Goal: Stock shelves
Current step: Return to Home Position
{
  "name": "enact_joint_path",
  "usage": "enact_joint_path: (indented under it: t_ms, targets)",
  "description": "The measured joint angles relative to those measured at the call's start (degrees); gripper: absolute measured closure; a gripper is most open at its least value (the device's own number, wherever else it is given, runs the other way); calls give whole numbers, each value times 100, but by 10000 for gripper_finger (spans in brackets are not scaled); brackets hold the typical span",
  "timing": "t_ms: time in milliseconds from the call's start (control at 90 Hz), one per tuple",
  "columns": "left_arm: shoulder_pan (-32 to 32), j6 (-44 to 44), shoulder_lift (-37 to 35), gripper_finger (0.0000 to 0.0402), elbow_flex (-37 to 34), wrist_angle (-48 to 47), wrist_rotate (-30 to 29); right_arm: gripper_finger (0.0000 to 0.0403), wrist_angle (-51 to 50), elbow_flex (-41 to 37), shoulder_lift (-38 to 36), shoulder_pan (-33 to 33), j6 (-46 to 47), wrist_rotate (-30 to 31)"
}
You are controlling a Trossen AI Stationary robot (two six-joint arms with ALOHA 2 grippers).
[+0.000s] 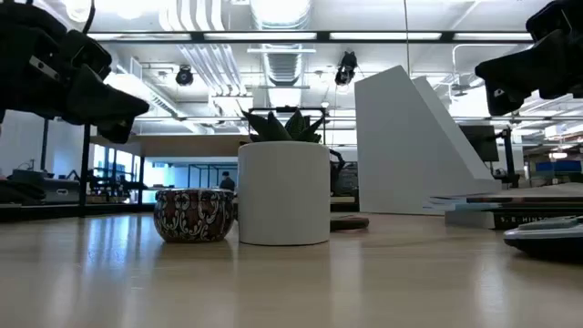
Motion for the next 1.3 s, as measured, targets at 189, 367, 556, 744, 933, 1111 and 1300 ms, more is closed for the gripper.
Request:
enact_joint_path:
  t_ms: [189,367,556,744,933,1111,1300]
  targets:
    - [0,0,100,395,0,0,0,394,-2,0,0,0,0,0]
    - [0,0,176,395,0,0,0,394,-2,0,0,0,0,0]
    - [0,0,249,395,0,0,0,394,-4,0,0,-2,0,0]
    - [0,0,318,395,0,-1,0,394,-4,0,0,0,0,2]
    - [0,0,379,395,0,-1,0,394,-4,0,2,0,0,2]
    - [0,2,430,395,0,0,0,394,-4,-2,2,0,0,2]
    - [0,1,475,395,0,-2,0,394,-4,-2,2,-1,0,2]
